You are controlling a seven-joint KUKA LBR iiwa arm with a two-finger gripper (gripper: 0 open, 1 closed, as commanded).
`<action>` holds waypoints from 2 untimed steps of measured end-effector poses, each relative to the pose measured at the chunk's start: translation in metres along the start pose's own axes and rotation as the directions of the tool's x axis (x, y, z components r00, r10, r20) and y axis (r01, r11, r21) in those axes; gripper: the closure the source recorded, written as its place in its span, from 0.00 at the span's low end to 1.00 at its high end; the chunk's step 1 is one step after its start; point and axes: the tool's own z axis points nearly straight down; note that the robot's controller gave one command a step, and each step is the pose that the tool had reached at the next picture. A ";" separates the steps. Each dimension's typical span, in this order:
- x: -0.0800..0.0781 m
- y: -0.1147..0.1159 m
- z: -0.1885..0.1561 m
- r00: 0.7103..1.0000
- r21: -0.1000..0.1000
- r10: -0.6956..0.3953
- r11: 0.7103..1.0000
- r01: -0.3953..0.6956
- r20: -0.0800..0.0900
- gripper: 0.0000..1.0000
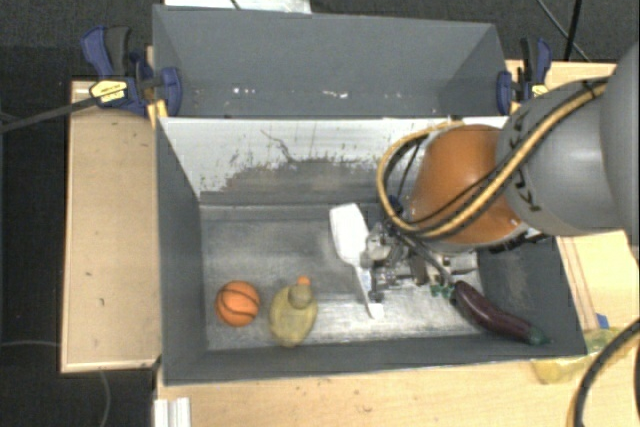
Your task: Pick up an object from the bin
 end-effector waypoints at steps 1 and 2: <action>-0.017 0.004 -0.184 0.999 0.000 0.005 1.000 -0.005 -0.048 1.00; -0.017 0.004 -0.183 0.999 0.000 0.005 1.000 -0.005 -0.048 1.00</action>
Offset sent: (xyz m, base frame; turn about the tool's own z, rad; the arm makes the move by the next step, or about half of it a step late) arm 0.0000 0.0000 0.0000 0.0000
